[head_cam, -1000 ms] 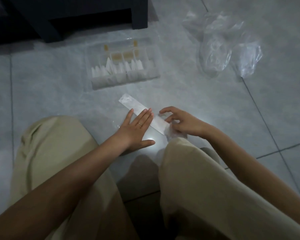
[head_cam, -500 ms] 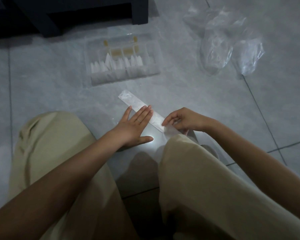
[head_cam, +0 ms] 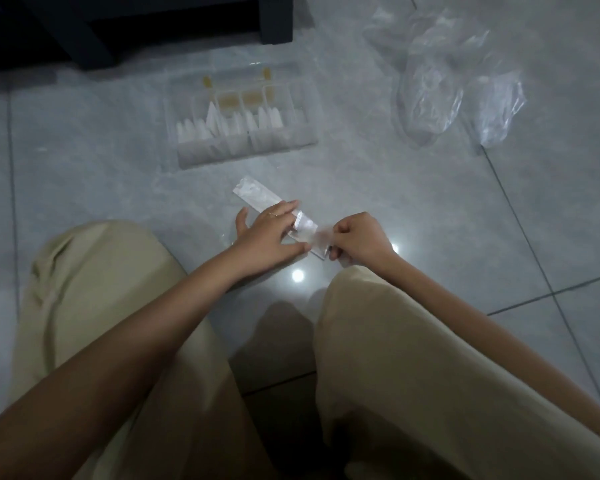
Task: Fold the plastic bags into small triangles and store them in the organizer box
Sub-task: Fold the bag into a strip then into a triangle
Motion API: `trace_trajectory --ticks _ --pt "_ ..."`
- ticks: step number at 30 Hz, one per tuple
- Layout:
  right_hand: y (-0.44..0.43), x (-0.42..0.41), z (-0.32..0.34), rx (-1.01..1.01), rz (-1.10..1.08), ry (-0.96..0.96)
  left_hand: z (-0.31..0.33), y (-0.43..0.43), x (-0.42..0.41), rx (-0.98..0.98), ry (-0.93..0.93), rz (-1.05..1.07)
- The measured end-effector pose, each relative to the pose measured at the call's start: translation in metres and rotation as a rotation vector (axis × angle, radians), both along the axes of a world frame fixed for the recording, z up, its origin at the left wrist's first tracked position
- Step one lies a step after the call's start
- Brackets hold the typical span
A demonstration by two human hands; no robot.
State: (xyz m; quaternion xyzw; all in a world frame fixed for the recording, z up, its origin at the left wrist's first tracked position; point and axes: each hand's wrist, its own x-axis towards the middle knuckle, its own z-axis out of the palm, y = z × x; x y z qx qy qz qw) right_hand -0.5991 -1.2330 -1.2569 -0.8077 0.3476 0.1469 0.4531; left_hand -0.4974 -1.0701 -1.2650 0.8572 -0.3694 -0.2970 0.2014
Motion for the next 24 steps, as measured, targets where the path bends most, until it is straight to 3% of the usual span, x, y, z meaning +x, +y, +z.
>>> trace_trajectory --ticks 3,7,12,15,18,21,24 --pt "0.006 0.003 0.0 -0.079 -0.009 0.022 -0.005 -0.008 -0.004 -0.114 -0.05 0.191" --pt "0.014 0.006 0.003 -0.246 0.0 0.054 -0.008 -0.017 -0.007 -0.168 -0.092 0.296" --pt "0.016 0.011 0.0 -0.264 0.002 0.051 -0.012 -0.016 -0.007 -0.217 -0.193 0.282" --pt "0.009 0.006 0.002 -0.179 0.026 -0.023 -0.013 -0.015 -0.007 -0.229 -0.239 0.257" --pt "0.001 -0.01 0.004 -0.338 0.052 -0.206 -0.015 -0.017 -0.006 -0.228 -0.253 0.264" --pt "-0.008 -0.029 0.003 -0.579 0.393 -0.521 -0.018 -0.017 -0.006 -0.226 -0.26 0.26" --pt "-0.014 -0.043 -0.006 -0.812 0.818 -0.512 -0.018 -0.017 -0.006 -0.225 -0.279 0.245"
